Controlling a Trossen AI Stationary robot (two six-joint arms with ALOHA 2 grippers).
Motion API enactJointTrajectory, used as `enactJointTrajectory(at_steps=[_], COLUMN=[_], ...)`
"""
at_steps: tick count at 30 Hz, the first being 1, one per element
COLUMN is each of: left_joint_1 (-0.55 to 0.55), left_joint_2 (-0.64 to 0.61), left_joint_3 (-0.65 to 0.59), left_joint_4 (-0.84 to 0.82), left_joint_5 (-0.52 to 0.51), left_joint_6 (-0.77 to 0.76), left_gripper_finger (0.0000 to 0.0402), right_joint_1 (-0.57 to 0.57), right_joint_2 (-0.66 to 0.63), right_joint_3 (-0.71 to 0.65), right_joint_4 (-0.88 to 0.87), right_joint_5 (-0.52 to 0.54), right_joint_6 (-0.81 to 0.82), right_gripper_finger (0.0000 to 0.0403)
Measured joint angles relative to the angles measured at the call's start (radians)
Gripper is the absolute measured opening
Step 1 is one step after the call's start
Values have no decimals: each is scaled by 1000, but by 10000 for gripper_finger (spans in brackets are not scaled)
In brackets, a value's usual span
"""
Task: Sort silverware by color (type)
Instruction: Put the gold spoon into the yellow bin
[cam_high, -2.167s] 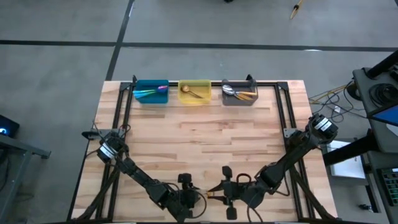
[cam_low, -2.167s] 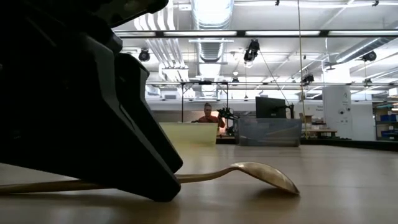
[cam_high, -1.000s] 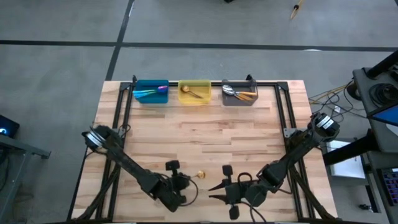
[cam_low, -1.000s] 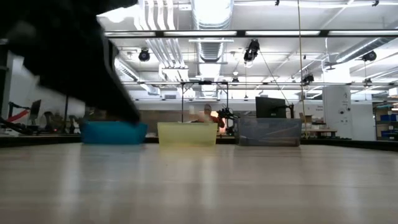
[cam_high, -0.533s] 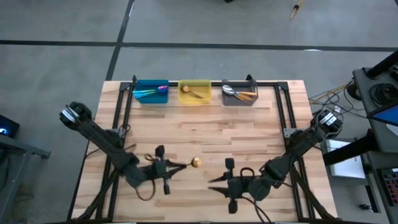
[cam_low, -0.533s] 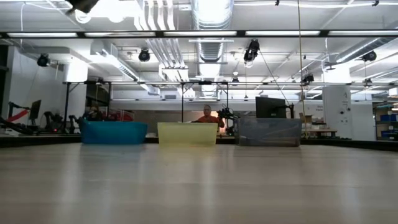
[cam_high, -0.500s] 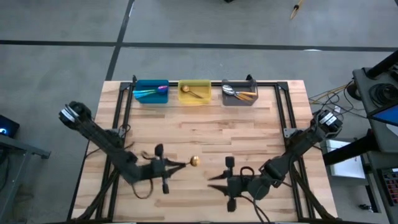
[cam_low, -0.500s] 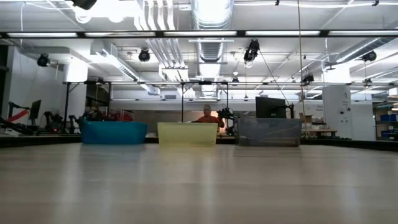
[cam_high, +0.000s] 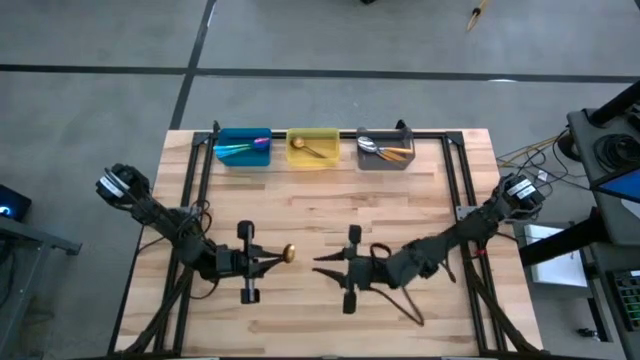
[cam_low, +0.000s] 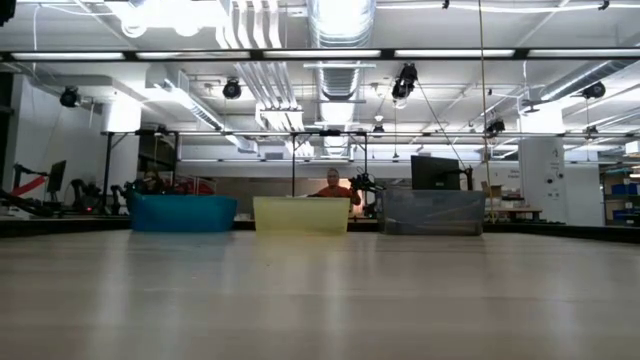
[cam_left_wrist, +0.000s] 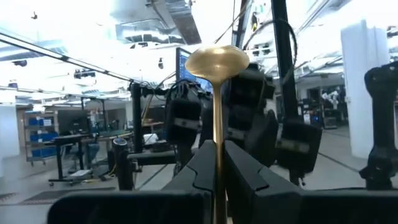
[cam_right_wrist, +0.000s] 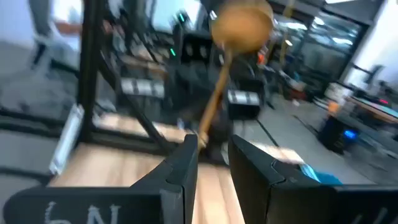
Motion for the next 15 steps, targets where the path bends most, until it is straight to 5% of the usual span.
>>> enactJointTrajectory(at_steps=[9, 15], left_joint_1=[69, 129], left_joint_2=[29, 43], left_joint_3=[23, 31], left_joint_4=[3, 2], left_joint_5=[-1, -1], left_joint_6=[1, 0], left_gripper_finger=[0, 0], right_joint_1=[-135, -186], right_joint_2=[1, 1], right_joint_3=[1, 2], right_joint_4=[116, 129], right_joint_5=[-267, -297], right_joint_6=[62, 74], right_gripper_finger=[86, 129])
